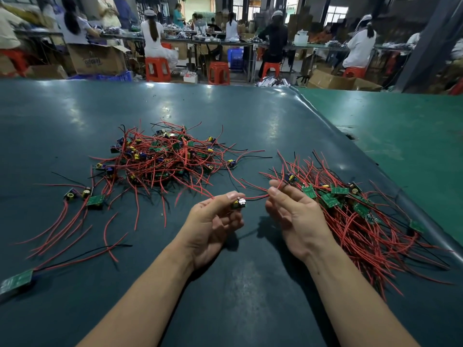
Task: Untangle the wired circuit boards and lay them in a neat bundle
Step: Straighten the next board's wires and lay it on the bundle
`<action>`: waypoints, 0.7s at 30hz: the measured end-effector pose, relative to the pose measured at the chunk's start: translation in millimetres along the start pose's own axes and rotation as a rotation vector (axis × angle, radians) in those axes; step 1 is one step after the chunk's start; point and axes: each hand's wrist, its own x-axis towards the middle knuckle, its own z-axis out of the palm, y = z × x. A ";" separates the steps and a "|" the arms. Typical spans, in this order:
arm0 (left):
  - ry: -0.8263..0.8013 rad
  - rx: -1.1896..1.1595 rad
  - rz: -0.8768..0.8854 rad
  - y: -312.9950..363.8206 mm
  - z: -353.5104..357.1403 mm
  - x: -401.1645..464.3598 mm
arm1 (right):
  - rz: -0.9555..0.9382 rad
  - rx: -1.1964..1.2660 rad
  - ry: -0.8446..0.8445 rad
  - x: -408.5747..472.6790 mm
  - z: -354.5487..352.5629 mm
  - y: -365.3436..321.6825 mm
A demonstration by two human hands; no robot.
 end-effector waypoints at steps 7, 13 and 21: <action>-0.090 0.158 -0.001 -2.9 3.8 1.2 | -0.232 -0.144 0.059 0.6 -2.5 -1.0; -0.153 0.115 -0.031 0.7 6.4 -1.1 | -0.457 -0.253 0.169 3.0 -2.3 2.5; -0.206 0.119 -0.056 2.8 7.8 -6.0 | -0.556 -0.224 0.254 9.9 -13.2 0.0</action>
